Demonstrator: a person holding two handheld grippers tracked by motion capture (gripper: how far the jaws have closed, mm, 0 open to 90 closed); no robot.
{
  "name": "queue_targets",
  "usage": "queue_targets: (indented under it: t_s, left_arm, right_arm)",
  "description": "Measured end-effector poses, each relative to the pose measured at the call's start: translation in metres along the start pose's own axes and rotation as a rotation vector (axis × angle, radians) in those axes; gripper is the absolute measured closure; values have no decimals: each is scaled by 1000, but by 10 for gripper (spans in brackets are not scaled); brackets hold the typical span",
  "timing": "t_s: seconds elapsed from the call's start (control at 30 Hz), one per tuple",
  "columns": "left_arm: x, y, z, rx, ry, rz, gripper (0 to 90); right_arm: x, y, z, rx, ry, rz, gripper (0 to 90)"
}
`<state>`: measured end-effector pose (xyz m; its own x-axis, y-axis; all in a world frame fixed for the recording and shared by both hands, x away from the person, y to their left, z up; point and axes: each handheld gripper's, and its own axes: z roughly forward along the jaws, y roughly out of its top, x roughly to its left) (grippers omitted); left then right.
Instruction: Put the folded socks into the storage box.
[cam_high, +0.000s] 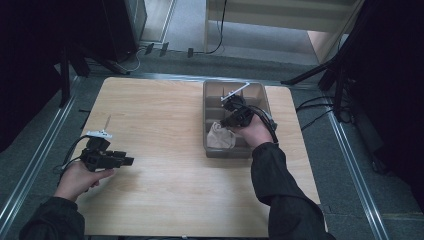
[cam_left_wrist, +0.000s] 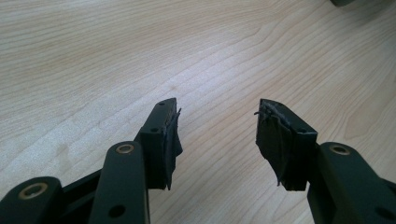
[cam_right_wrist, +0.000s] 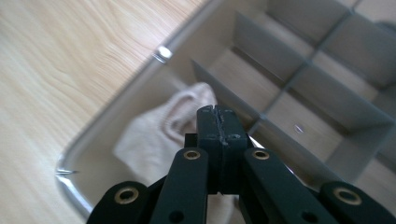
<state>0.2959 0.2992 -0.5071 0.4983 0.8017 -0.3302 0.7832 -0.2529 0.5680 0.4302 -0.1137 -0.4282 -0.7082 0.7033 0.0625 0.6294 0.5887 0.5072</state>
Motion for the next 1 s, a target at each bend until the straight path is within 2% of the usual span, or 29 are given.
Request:
queue_targets:
  t_s: [0.1, 0.23, 0.33, 0.47, 0.6, 0.7, 1.0]
  left_arm:
    - [1, 0, 0, -2, -3, -2, 480]
    - [1, 0, 0, -1, -2, 0, 480]
    - [0, 0, -1, -3, -1, 1, 480]
    - [0, 0, 0, 0, 0, 1, 480]
    - [0, 0, 0, 0, 0, -1, 480]
    - [0, 0, 0, 1, -1, 0, 480]
    - [0, 0, 1, 1, -3, 6, 480]
  right_arm:
    - [-5, -3, 8, 30, -7, 15, 898]
    - [-2, -8, 17, 66, 9, 12, 898]
    - [4, -12, 21, 84, 23, -11, 899]
    - [10, -16, 24, 79, 38, -19, 899]
    - [21, -17, 25, 85, 57, -58, 900]
    - [28, -17, 30, 109, 60, -90, 900]
    - [32, -17, 44, 155, 79, -113, 900]
